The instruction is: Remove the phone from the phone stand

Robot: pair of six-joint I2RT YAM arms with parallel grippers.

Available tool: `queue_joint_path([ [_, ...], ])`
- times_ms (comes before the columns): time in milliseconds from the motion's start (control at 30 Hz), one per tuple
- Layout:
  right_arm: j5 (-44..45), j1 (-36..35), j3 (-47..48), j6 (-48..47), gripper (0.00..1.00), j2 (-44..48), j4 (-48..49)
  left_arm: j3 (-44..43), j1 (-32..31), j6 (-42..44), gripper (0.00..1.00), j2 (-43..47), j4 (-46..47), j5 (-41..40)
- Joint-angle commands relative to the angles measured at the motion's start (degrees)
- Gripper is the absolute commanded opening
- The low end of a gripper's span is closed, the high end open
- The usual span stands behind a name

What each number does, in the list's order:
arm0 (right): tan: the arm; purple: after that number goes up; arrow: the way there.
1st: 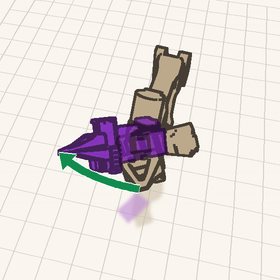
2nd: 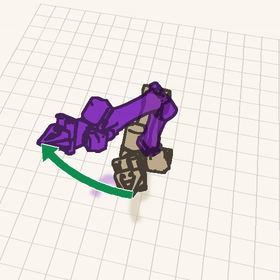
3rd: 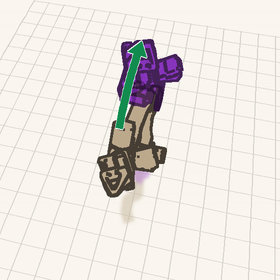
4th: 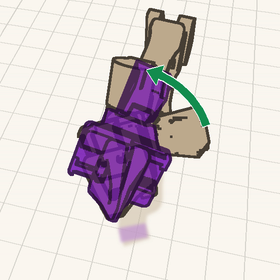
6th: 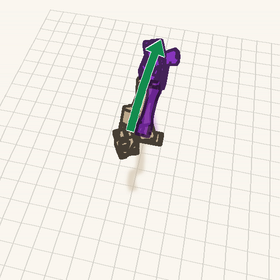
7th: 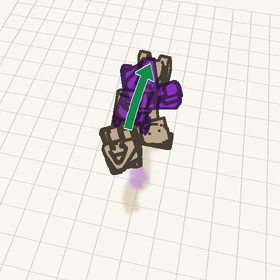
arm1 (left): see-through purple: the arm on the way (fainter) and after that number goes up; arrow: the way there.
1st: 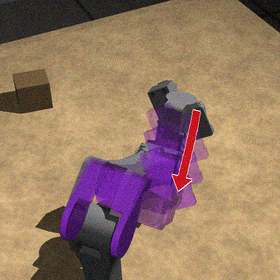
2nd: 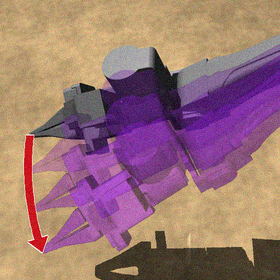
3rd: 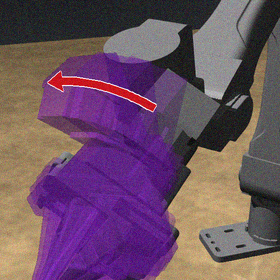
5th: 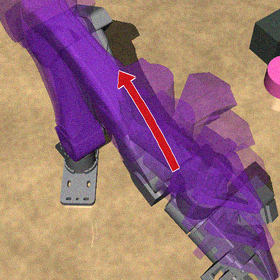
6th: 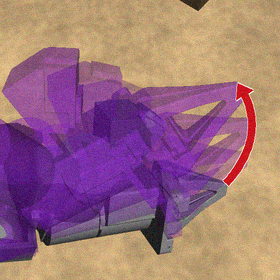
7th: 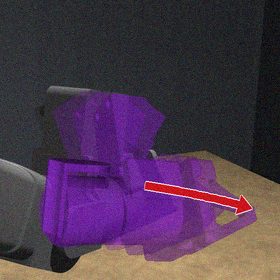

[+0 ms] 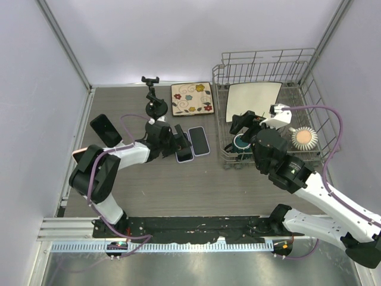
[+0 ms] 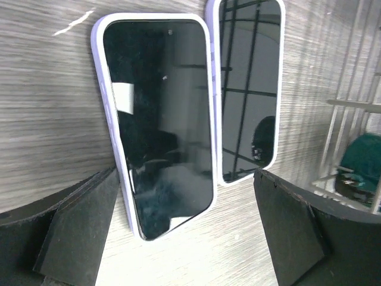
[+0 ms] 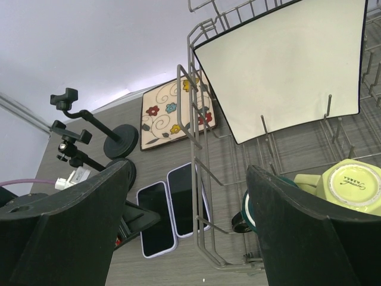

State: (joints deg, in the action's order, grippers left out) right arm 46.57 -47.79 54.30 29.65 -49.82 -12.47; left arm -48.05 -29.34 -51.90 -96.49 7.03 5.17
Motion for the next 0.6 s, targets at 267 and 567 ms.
queue_joint_path([
  [267, 0.7, 0.3, 1.5, -1.1, 0.84, -0.1, 0.9, -4.0, -0.1, 9.2, 1.00, 11.1, -21.8, -15.4],
  [567, 0.2, 0.3, 0.3, -1.0, 0.85, -0.1, 0.8, -8.7, -0.1, 13.3, 1.00, 24.8, -34.8, -32.8],
])
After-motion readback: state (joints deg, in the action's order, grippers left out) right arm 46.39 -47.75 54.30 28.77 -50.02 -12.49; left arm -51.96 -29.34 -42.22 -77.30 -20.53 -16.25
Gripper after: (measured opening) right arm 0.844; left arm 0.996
